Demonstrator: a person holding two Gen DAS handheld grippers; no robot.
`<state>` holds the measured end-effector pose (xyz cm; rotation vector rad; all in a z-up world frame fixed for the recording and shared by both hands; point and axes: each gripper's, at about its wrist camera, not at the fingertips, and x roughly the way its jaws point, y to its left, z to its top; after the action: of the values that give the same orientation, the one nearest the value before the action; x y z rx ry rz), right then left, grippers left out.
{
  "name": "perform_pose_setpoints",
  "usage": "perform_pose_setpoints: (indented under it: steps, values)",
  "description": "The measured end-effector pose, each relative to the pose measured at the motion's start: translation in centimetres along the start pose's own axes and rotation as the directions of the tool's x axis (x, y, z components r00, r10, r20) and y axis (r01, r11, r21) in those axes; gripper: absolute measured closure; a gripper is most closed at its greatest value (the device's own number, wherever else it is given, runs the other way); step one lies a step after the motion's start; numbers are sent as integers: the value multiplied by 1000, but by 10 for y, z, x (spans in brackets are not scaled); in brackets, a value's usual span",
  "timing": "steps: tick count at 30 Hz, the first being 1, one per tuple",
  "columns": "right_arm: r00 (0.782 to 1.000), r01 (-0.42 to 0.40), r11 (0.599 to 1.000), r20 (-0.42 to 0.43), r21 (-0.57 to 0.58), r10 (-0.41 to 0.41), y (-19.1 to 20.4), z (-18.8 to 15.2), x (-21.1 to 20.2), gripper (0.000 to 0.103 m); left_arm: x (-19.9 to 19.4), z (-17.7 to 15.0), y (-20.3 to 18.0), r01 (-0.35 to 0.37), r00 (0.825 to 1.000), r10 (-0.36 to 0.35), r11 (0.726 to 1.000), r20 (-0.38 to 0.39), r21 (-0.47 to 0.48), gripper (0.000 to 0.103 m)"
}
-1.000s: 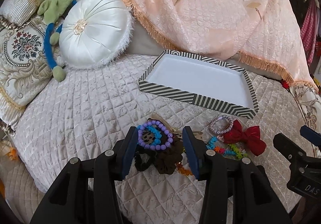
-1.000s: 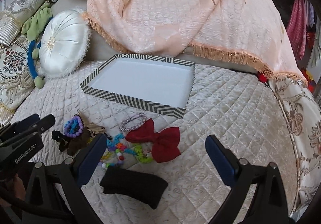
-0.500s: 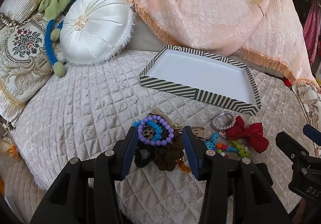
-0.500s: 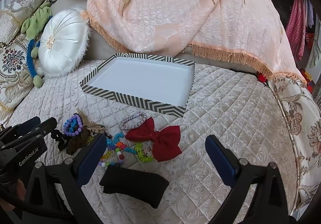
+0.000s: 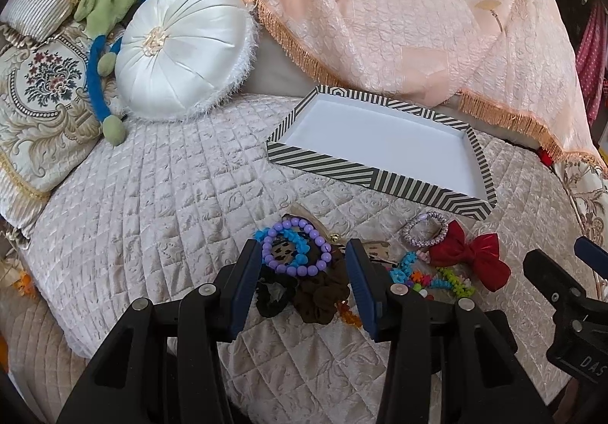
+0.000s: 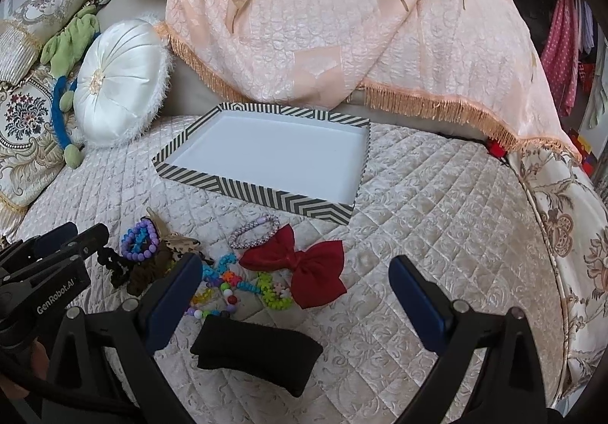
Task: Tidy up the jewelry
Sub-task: 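Move the left tool toward the purple-and-blue beaded bracelet pile, then close the left gripper on the purple beaded bracelet while the right grasps the red bow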
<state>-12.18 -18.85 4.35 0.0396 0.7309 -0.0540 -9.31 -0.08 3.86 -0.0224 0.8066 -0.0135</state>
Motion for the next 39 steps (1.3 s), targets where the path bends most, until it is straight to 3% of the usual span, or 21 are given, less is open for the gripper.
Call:
perform_pose_setpoints:
  steps: [25,30,39]
  values:
    - [999,17,1000,-35,10,-17,-13,-3,6,3,11,1,15,13,999,-14,1000,-42,-12,67]
    - [999,23,1000,-46,20,-22,-25,-2,13,3,17,9,36,53,995,-56,998,-78,-44,67]
    - [995,-46,999,-92,-3,45,-43,0,33,3,38,21,61,120,979,-141,982,-145,-143,63]
